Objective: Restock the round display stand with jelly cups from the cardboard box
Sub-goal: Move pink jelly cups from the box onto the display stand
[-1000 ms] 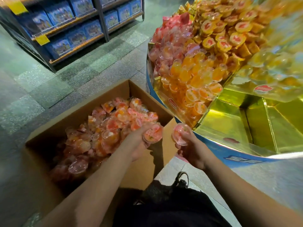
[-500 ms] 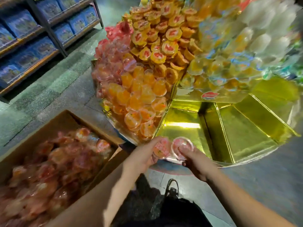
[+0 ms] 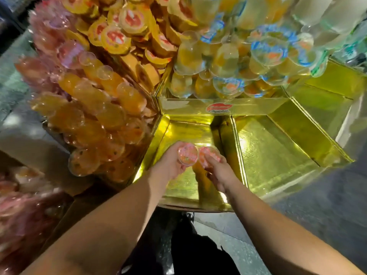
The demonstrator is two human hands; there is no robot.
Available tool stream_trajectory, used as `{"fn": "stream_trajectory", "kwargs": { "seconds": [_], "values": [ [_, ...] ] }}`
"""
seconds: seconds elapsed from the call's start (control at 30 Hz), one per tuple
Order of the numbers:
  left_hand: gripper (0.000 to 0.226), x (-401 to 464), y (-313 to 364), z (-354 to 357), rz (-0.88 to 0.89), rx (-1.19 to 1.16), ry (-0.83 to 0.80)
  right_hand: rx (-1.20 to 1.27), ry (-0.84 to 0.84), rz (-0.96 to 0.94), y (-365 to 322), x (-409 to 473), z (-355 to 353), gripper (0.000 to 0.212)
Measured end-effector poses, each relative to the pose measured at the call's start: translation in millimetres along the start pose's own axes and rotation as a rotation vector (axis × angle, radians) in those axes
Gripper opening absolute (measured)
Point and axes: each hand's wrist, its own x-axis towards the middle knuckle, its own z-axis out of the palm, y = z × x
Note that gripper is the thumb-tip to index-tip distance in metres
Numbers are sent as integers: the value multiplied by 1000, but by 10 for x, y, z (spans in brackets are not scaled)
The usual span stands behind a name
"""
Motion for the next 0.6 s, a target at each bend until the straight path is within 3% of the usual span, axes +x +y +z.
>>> {"fn": "stream_trajectory", "kwargs": {
  "seconds": [0.23,0.33,0.4,0.6],
  "values": [
    [33,679,136,150,39,-17,40,81,102,-7,-135,641,69,47],
    [27,855,110,150,100,64,52,22,173,9,-179,764,106,36],
    [22,925,87,142,138,50,24,14,231,6,-193,854,145,43],
    [45,1034,143,210,219,113,2,119,356,24,-320,1079,248,48]
  ]
}}
